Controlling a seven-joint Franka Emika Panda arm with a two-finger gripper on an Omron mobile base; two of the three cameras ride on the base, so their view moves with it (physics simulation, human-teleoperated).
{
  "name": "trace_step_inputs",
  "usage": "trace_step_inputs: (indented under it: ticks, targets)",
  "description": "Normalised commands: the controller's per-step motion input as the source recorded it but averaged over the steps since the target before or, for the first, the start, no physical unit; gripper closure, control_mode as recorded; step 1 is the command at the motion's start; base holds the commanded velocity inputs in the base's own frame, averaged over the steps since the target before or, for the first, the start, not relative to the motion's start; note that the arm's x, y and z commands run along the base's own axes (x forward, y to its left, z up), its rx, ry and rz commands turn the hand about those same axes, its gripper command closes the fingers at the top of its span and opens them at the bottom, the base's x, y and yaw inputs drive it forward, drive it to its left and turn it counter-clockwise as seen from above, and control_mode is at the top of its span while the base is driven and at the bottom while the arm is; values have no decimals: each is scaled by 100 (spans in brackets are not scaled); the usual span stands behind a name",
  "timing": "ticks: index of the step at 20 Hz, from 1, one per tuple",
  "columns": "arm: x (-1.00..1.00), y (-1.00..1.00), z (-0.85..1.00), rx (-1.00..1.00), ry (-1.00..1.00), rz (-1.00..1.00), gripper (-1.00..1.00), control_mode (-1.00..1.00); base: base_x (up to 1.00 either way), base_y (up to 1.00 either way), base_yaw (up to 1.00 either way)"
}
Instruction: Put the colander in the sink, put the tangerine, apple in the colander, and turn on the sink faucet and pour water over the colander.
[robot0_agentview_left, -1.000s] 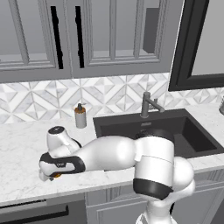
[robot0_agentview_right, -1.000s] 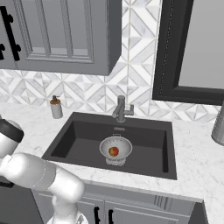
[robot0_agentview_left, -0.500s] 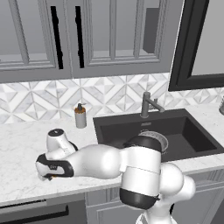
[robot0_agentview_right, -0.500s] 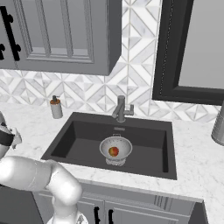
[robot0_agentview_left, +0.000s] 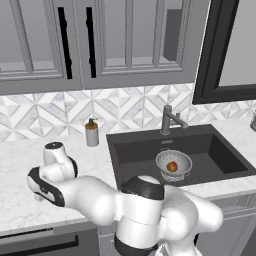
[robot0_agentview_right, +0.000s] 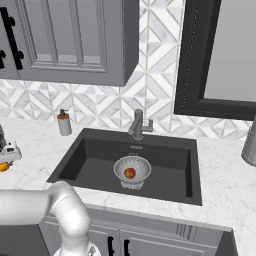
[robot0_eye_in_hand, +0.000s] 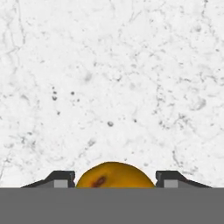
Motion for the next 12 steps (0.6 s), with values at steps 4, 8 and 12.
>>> trace_step_inputs:
  ticks: [4,8,12]
  targets:
    - [-26,-32,-43,1,16,-12,100,-100,0,0,0]
    - [-65,-37,-5,8,-6,-12,100,-100,0,0,0]
    - [-93,-51,17,4,-23,-33,100,-100,0,0,0]
